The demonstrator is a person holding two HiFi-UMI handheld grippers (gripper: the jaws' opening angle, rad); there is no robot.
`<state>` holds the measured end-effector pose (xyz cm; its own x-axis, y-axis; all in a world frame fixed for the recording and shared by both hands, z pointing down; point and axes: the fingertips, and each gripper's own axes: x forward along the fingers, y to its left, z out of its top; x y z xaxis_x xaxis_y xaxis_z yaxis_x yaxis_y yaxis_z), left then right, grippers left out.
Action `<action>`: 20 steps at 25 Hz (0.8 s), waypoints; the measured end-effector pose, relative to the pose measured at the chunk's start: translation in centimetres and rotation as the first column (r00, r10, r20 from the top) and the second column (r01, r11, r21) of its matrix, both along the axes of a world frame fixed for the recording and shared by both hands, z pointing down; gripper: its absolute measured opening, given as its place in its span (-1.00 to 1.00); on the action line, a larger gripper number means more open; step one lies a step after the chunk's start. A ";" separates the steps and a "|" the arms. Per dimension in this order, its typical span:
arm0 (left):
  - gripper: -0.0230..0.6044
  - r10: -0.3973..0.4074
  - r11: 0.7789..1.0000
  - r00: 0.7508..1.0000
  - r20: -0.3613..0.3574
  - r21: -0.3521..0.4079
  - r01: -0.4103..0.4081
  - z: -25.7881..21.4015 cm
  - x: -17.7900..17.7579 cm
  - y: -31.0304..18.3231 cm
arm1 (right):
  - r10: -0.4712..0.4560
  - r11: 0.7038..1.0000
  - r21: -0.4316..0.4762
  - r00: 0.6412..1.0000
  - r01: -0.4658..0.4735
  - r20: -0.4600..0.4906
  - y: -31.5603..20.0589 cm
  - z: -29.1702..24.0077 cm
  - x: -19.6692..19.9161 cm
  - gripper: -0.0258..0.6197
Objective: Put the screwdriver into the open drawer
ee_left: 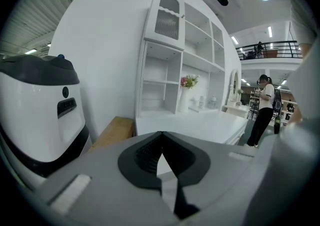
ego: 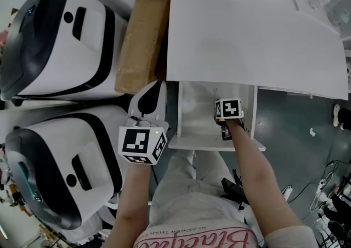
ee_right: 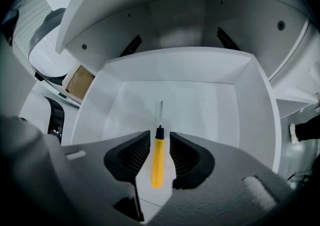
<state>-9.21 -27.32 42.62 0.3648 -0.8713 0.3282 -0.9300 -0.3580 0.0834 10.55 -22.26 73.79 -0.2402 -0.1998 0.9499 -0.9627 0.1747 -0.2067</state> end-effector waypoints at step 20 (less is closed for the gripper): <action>-0.88 0.029 0.995 0.996 -0.079 0.101 -0.020 -4.4 2.5 0.9 | -0.049 0.988 0.146 0.998 0.043 0.040 1.3 -8.3 0.7 -0.67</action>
